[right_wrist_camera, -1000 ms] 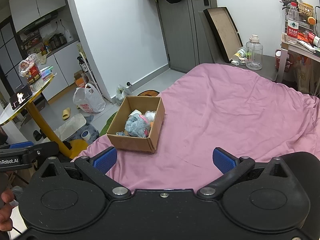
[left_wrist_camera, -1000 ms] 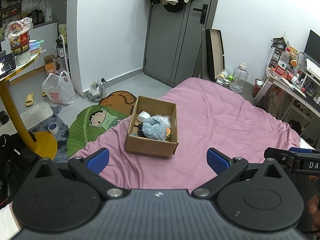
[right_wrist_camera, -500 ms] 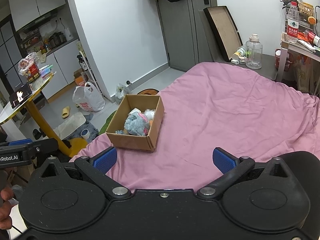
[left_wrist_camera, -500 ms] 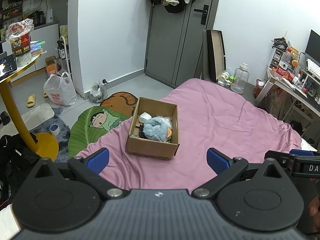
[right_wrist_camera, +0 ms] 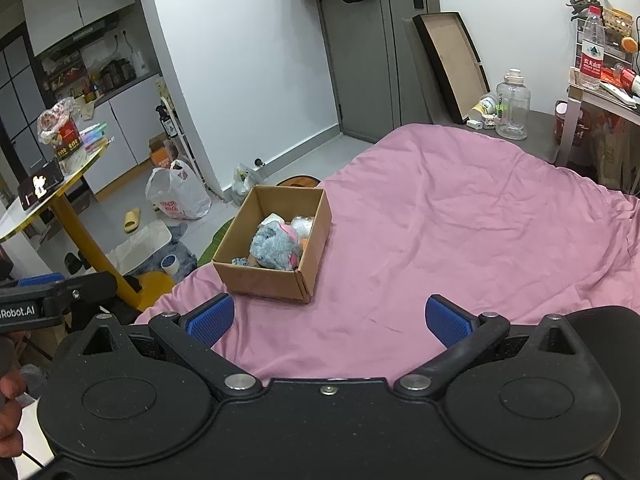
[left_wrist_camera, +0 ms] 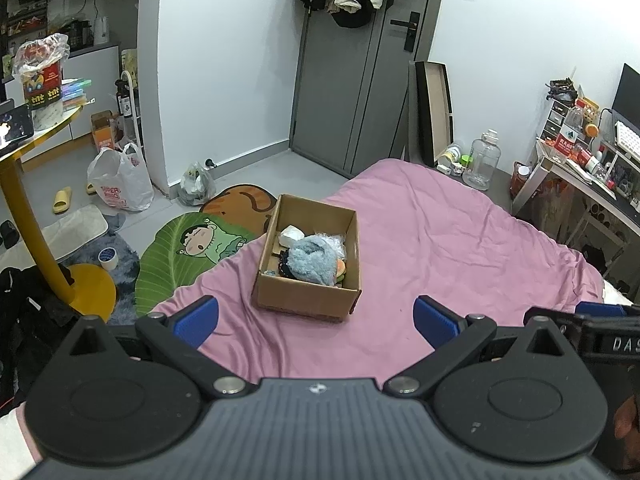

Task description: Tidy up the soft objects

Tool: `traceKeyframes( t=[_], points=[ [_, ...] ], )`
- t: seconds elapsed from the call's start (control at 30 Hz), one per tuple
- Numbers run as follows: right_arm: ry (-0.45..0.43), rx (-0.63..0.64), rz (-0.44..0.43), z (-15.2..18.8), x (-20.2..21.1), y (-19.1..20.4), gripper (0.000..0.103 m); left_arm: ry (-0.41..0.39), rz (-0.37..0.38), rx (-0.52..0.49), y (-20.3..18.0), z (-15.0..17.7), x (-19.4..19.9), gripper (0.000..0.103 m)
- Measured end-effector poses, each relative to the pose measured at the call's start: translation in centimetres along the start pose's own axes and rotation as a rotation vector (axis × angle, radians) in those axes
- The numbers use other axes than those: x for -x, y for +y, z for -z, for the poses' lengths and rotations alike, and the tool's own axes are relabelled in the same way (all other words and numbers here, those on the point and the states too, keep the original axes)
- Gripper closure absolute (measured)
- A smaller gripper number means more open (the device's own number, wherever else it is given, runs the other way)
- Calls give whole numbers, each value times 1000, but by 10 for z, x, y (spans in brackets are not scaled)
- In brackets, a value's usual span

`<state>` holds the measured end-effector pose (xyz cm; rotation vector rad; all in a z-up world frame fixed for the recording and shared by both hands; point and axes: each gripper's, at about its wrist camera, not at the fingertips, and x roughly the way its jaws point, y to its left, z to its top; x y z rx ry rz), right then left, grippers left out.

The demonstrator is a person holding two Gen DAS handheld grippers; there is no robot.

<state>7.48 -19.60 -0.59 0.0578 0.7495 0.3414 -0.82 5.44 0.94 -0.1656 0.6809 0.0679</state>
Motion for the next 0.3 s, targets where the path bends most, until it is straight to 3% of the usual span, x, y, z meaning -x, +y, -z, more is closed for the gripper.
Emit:
traceKeyframes(
  t=[0.3],
  points=[
    [2, -37, -7, -2, -14, -9, 0, 35, 26, -49, -9, 2, -28, 0]
  ],
)
